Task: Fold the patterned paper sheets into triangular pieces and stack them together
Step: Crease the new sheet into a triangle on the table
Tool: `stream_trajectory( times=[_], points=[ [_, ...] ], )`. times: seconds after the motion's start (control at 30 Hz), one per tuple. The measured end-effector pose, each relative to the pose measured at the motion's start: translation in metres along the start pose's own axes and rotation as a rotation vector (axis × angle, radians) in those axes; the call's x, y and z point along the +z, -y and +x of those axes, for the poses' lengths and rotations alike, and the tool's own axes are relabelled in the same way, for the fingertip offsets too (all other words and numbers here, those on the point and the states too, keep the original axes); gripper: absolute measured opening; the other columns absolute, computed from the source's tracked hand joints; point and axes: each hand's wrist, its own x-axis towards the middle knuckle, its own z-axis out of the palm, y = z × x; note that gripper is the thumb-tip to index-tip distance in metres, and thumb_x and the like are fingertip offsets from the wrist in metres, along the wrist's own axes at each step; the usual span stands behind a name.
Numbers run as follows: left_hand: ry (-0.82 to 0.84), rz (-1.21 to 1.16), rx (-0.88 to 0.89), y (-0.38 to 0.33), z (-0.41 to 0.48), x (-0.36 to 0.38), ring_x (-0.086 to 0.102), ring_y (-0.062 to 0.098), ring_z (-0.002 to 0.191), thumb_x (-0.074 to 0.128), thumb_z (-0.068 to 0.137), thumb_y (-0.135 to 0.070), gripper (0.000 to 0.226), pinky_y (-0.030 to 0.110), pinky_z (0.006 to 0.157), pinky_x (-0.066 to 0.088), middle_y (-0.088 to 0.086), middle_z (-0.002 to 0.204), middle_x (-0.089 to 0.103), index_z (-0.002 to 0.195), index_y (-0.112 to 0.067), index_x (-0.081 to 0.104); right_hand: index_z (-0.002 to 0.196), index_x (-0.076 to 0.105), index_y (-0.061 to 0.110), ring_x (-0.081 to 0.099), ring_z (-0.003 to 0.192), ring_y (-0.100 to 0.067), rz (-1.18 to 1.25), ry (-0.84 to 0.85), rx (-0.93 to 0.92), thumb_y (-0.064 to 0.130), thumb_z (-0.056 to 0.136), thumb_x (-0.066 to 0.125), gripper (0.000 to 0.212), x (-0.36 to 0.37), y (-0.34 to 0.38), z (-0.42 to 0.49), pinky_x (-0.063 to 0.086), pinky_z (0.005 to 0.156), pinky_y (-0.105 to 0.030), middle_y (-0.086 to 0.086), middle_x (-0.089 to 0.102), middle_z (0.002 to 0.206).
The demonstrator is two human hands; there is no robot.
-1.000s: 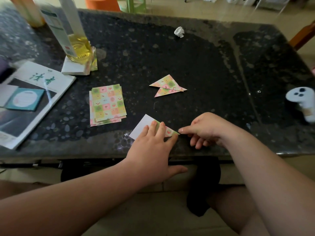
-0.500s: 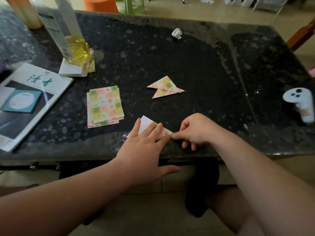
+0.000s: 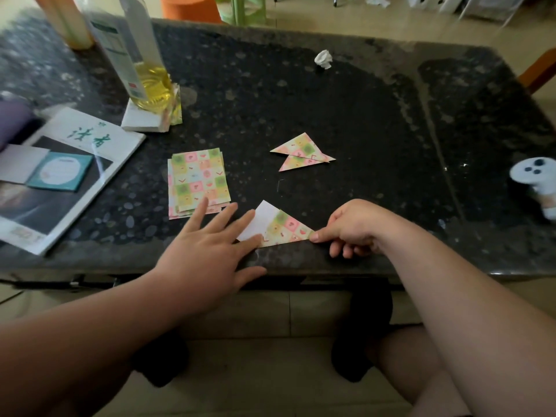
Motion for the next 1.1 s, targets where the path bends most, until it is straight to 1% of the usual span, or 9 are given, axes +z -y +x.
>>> stream_trajectory(
  times=[0.07,0.17,0.27,0.37,0.43,0.5,0.53,0.73,1.1],
  points=[
    [0.013,-0.012,-0.027,0.007,-0.008,0.001,-0.009,0.023,0.158,-0.014,0.082,-0.074,0.093,0.058,0.124,-0.01,-0.006,0.172,0.0,0.159,-0.042,0.026,0.089,0.072,0.013,0.054,0.042,-0.009,0.001,-0.001,0.001,0.035,0.089,0.08,0.023,0.0,0.0,0.0,0.038,0.045,-0.021,-0.001,0.071,0.06],
    [0.035,-0.068,-0.085,0.009,-0.018,-0.002,-0.014,0.021,0.157,-0.018,0.078,-0.072,0.097,0.054,0.125,-0.01,-0.006,0.172,-0.005,0.16,-0.041,0.024,0.088,0.073,0.012,0.054,0.042,-0.01,0.006,0.004,0.01,0.034,0.09,0.08,0.022,0.0,0.001,0.0,0.038,0.045,-0.022,-0.001,0.069,0.058],
    [-0.117,-0.184,-0.092,-0.002,-0.02,-0.012,0.004,0.02,0.158,0.002,0.087,-0.076,0.089,0.048,0.128,0.0,-0.003,0.171,0.011,0.154,-0.034,0.04,0.086,0.073,0.013,0.054,0.043,-0.01,0.007,0.005,0.024,0.032,0.089,0.08,0.021,0.0,0.002,0.0,0.038,0.045,-0.022,-0.001,0.069,0.057],
    [-0.288,-0.189,0.118,-0.042,-0.017,-0.004,0.028,0.025,0.153,0.029,0.092,-0.072,0.087,0.043,0.127,0.017,0.008,0.165,0.033,0.153,-0.012,0.045,0.083,0.071,0.013,0.053,0.042,-0.01,0.008,0.003,0.017,0.031,0.09,0.079,0.021,0.001,0.001,0.002,0.037,0.043,-0.02,0.0,0.067,0.054],
    [-0.209,-0.19,0.212,-0.07,-0.009,0.005,0.01,0.027,0.158,0.03,0.096,-0.071,0.092,0.044,0.128,0.008,0.014,0.17,0.013,0.161,-0.006,0.023,0.084,0.07,0.013,0.053,0.041,-0.01,0.008,0.005,0.015,0.032,0.09,0.079,0.022,0.001,0.002,0.002,0.036,0.043,-0.02,0.001,0.066,0.054],
    [-0.05,-0.2,0.178,-0.087,-0.002,0.01,-0.018,0.026,0.156,0.026,0.099,-0.072,0.096,0.043,0.127,-0.01,0.014,0.169,-0.015,0.161,-0.005,-0.005,0.083,0.07,0.014,0.052,0.041,-0.01,0.007,0.004,0.023,0.033,0.089,0.08,0.022,0.002,0.003,0.003,0.037,0.043,-0.02,0.0,0.065,0.054],
    [-0.032,-0.183,0.162,-0.091,0.001,0.012,-0.023,0.028,0.155,0.026,0.1,-0.071,0.097,0.044,0.126,-0.013,0.016,0.168,-0.019,0.16,-0.004,-0.01,0.082,0.07,0.014,0.052,0.041,-0.01,0.004,0.004,0.03,0.034,0.089,0.08,0.023,0.002,0.004,0.002,0.037,0.044,-0.021,0.0,0.065,0.054],
    [0.014,-0.157,0.118,-0.1,0.004,0.009,-0.021,0.032,0.155,0.029,0.097,-0.075,0.105,0.044,0.125,-0.012,0.02,0.167,-0.021,0.158,-0.001,-0.014,0.081,0.071,0.015,0.052,0.043,-0.012,-0.003,0.007,0.043,0.035,0.089,0.08,0.024,0.001,0.003,0.001,0.037,0.045,-0.022,-0.001,0.066,0.057],
    [-0.005,-0.308,0.049,-0.061,-0.021,0.01,-0.015,0.014,0.156,0.034,0.091,-0.082,0.108,0.034,0.128,-0.005,0.001,0.171,-0.015,0.162,-0.015,-0.011,0.082,0.072,0.015,0.054,0.042,-0.011,0.005,0.005,0.026,0.036,0.088,0.081,0.023,-0.001,0.001,0.004,0.038,0.045,-0.021,-0.001,0.069,0.059]
  ],
)
